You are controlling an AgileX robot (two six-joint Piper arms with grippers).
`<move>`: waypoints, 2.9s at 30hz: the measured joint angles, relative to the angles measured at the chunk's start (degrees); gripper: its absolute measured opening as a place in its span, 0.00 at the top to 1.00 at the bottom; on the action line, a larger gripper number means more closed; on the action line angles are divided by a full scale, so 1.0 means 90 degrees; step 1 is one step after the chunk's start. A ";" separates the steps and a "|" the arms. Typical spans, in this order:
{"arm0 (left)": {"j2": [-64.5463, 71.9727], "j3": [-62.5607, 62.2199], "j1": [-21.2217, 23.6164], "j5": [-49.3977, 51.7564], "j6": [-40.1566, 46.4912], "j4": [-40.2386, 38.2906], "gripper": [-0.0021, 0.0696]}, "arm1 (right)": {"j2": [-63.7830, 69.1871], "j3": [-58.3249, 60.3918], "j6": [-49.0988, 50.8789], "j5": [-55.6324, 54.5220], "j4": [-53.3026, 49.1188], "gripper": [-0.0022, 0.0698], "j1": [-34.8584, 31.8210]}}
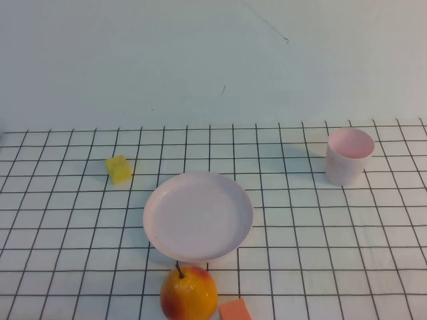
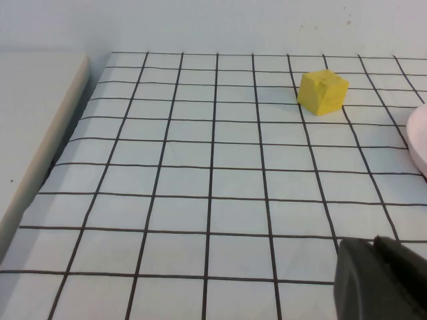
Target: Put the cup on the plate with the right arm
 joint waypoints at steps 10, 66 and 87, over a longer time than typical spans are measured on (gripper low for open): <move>0.0000 0.0000 0.0000 0.0000 0.0000 0.0000 0.98 | 0.0000 0.0000 0.0000 0.0000 0.0000 0.97 0.0000; 0.0000 0.0000 0.0000 0.0000 0.0000 0.0000 0.97 | 0.0000 0.0000 0.0000 -0.2333 -0.0070 0.97 0.0000; 0.0000 0.0000 0.0000 0.0000 0.0000 0.0000 0.97 | 0.0000 -0.0276 0.0183 -0.5755 0.0092 0.97 0.0000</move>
